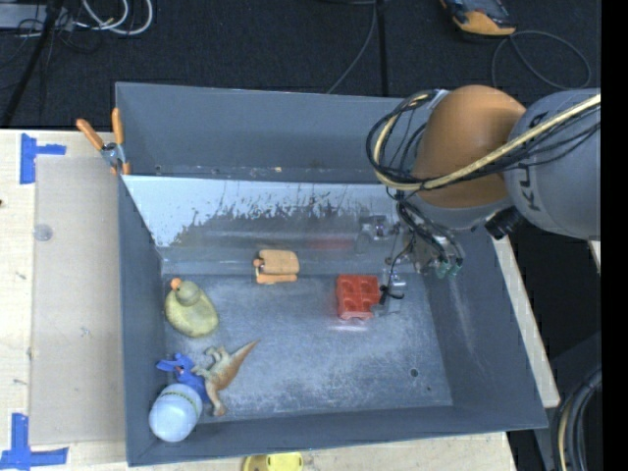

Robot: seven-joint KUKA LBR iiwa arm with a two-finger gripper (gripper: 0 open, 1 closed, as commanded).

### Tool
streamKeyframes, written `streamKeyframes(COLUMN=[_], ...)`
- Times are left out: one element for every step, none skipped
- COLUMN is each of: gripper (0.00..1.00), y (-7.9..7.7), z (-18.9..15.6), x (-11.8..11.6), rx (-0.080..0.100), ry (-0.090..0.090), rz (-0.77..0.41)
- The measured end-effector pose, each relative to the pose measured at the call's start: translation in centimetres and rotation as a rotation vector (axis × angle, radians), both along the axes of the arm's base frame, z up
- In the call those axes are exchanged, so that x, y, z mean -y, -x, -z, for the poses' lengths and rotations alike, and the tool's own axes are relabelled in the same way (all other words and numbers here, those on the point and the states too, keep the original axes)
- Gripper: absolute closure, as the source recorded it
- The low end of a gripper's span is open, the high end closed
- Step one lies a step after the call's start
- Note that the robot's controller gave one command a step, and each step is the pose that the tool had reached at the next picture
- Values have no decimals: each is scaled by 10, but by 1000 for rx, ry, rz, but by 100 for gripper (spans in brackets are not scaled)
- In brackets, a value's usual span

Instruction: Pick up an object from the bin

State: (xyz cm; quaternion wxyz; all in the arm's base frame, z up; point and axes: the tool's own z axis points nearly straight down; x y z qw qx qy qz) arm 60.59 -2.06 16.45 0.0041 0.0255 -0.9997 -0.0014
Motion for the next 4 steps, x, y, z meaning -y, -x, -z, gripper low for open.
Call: streamKeyframes(gripper=[0,100,100,100], y=[0,11,11,7], z=[32,79,79,-125], x=[12,10,10,11], rx=[12,-1,-1,2], ry=[3,1,1,0], rz=[-55,126,126,170])
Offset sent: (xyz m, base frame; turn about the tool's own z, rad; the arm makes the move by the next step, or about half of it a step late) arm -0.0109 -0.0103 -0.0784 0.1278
